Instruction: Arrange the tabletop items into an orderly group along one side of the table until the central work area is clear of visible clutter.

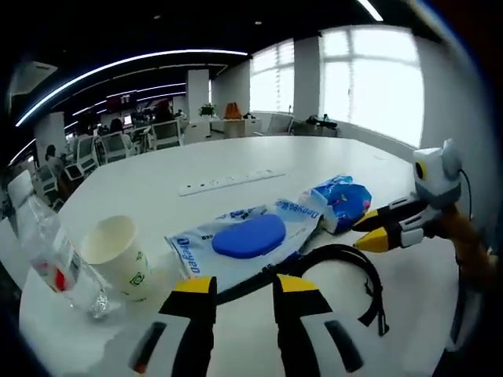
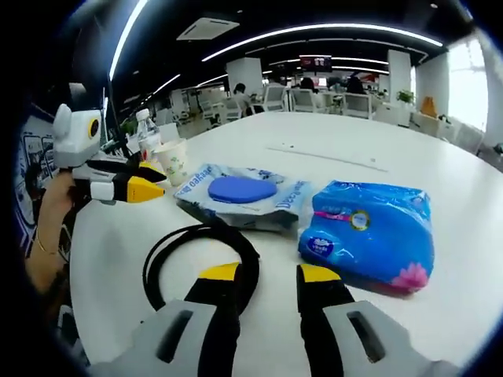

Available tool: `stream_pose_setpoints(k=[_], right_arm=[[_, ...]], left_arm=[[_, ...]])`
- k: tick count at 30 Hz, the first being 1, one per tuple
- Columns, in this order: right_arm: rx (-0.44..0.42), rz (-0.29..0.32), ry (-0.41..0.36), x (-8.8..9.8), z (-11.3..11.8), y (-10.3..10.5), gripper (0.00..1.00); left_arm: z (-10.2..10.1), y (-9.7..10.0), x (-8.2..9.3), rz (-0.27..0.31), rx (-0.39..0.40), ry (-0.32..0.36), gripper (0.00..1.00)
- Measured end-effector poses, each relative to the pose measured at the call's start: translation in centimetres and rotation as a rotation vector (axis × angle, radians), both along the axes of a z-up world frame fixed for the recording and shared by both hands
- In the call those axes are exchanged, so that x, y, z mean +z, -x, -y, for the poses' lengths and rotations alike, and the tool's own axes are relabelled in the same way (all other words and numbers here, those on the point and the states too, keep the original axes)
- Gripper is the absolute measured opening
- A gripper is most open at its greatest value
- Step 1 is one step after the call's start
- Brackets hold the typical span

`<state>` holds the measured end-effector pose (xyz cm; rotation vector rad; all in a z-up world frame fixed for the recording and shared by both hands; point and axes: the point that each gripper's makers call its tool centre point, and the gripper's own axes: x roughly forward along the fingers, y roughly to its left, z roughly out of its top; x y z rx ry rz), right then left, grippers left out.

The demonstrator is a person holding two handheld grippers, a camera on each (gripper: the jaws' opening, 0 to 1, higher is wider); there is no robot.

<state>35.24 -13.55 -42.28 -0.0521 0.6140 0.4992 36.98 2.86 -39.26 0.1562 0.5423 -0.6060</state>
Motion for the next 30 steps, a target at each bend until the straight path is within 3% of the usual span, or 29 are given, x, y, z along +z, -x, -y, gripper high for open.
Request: stream_pose_setpoints(k=[7,12,13,16,17,19,23,30], right_arm=[[0.011,-0.007,-0.012,0.0,-0.2,0.7,0.27],[0.105,-0.015,-0.083,0.3,-1.7,2.0,0.32],[0.164,0.003,-0.081,0.3,-2.3,2.6,0.37],[0.192,0.016,-0.043,-0.2,-2.5,3.1,0.55],[0.212,0.03,-0.001,-0.5,-2.4,3.5,0.56],[0.235,0.037,0.054,-1.1,-2.3,3.9,0.57],[0.23,0.016,-0.003,-1.1,-2.5,4.3,0.56],[0.258,0.015,-0.004,-1.1,-2.9,4.8,0.57]], left_arm=[[1.5,1.3,-1.0,-0.016,-0.058,-0.02,0.27],[2.6,2.7,-0.8,0.018,-0.115,0.001,0.27],[2.7,2.9,-0.9,0.023,-0.124,-0.001,0.27],[3.5,3.9,-1.2,0.041,-0.186,-0.004,0.28],[3.8,4.4,-1.3,0.045,-0.207,0.0,0.29],[3.9,4.7,-1.3,0.059,-0.225,-0.005,0.29],[4.0,5.2,-1.7,0.054,-0.244,-0.006,0.3],[4.1,5.5,-1.8,0.067,-0.275,-0.002,0.3]])
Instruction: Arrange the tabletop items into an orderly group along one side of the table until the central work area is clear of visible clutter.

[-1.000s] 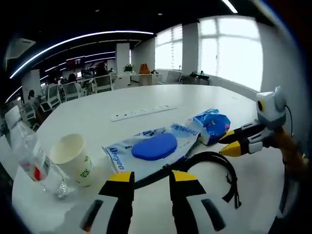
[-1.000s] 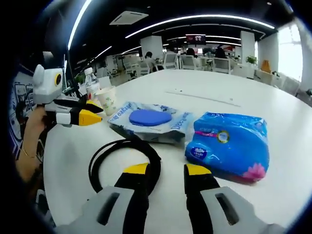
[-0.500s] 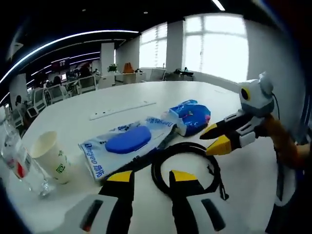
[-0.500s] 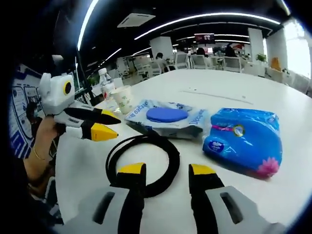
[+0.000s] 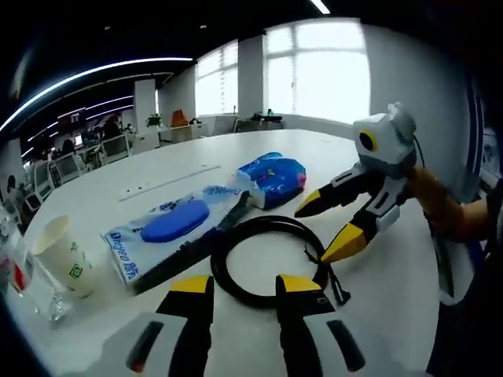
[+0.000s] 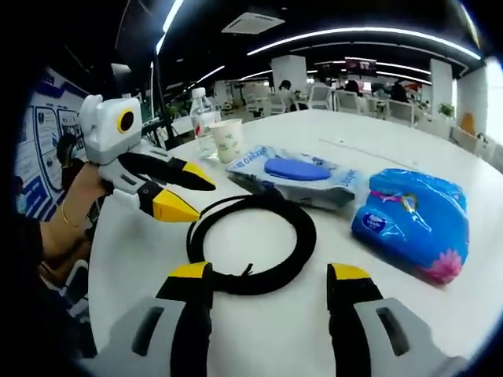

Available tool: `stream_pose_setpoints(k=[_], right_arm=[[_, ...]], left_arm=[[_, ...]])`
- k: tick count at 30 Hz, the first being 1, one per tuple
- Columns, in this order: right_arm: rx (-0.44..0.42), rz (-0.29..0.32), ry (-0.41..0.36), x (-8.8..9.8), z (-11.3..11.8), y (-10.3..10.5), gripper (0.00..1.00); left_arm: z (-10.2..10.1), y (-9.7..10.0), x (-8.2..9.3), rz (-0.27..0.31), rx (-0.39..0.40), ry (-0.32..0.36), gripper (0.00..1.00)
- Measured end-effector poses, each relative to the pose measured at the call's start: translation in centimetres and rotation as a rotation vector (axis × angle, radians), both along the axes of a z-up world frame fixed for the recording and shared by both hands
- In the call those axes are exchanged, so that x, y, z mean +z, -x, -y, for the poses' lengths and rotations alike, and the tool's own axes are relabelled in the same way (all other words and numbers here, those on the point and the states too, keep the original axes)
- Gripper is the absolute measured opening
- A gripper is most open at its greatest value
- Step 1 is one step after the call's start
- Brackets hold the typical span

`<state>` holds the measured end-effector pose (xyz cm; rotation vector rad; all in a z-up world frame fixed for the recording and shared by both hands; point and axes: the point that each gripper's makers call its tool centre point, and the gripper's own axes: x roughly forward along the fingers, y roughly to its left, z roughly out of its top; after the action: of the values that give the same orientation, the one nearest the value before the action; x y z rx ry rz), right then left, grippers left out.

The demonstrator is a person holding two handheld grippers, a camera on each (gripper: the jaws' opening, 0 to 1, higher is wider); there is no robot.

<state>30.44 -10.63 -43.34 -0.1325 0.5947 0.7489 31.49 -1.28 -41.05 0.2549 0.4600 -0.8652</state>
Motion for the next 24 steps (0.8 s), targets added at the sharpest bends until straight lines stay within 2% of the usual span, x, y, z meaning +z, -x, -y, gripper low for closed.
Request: stream_pose_setpoints(k=[9,14,16,20,24], right_arm=[[0.043,0.004,0.003,-0.1,-0.7,0.4,0.6],[0.095,0.018,-0.008,-0.1,-1.5,0.8,0.65],[0.124,0.025,-0.024,-0.1,-1.9,1.0,0.69],[0.121,0.028,-0.009,-0.6,-1.6,0.9,0.68],[0.114,0.03,-0.009,-0.8,-1.3,0.8,0.69]], left_arm=[[-0.1,0.5,-0.2,-0.002,-0.039,0.013,0.32],[0.1,1.1,-0.1,0.035,-0.086,0.008,0.35],[0.3,1.4,0.1,0.058,-0.115,0.01,0.39],[0.3,1.4,-0.1,0.088,-0.133,-0.004,0.4],[0.2,1.6,-0.7,0.103,-0.165,-0.048,0.4]])
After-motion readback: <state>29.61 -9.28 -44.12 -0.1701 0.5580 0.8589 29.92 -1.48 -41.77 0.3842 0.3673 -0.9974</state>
